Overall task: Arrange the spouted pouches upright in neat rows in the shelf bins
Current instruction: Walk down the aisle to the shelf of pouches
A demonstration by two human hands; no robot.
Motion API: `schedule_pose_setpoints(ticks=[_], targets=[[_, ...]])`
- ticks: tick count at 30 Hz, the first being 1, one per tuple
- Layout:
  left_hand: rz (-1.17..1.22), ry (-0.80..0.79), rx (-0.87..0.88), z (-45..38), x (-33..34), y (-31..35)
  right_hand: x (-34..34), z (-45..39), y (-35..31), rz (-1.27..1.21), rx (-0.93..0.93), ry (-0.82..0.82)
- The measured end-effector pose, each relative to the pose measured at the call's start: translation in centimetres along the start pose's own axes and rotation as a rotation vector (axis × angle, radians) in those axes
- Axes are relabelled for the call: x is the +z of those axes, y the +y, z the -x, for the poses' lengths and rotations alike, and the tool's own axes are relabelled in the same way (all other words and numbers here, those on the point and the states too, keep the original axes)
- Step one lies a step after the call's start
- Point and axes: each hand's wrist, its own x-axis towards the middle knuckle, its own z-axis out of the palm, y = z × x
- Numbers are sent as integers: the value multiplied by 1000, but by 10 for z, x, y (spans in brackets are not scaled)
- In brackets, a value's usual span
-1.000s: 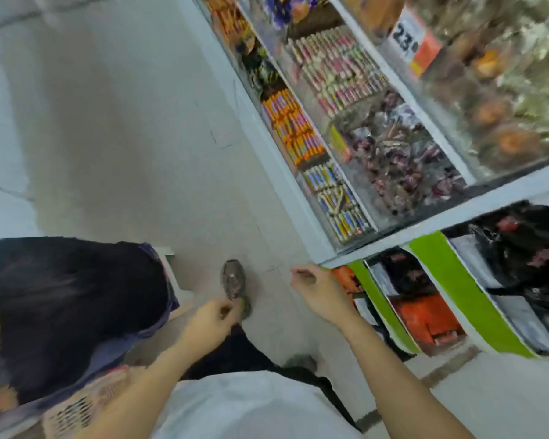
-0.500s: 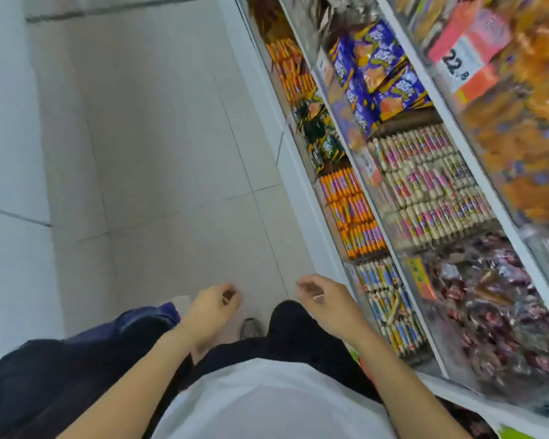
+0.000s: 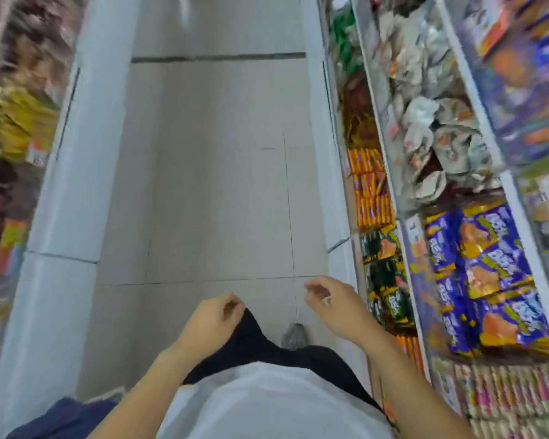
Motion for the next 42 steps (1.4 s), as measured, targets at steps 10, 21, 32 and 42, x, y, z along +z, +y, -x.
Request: schedule_pose_setpoints(ticks=[10, 21, 32, 42], targets=[[86, 46, 29, -230, -195, 40, -106, -263, -193, 87, -147, -6], [104, 135, 141, -498, -435, 114, -217, -496, -322, 116, -142, 45], [117, 151, 33, -732, -621, 170, -349, -825, -496, 195, -249, -75], [184, 179, -26, -966, -808, 178, -419, -1113, -669, 323, -305, -129]])
